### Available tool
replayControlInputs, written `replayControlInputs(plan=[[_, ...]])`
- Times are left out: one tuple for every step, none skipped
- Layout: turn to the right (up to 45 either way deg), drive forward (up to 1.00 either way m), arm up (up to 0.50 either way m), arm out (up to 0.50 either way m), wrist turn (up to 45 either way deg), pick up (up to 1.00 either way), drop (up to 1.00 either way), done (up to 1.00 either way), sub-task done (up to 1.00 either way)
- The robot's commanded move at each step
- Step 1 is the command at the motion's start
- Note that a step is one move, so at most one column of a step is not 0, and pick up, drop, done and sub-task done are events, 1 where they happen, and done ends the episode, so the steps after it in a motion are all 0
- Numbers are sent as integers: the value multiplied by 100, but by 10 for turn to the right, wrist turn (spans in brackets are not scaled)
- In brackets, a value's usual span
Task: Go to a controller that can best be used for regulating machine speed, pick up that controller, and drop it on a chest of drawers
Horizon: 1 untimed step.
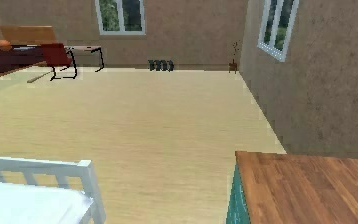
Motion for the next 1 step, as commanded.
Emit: replayControlInputs(plan=[[0, 0, 0, 0, 330, 0, 0, 0, 0]])
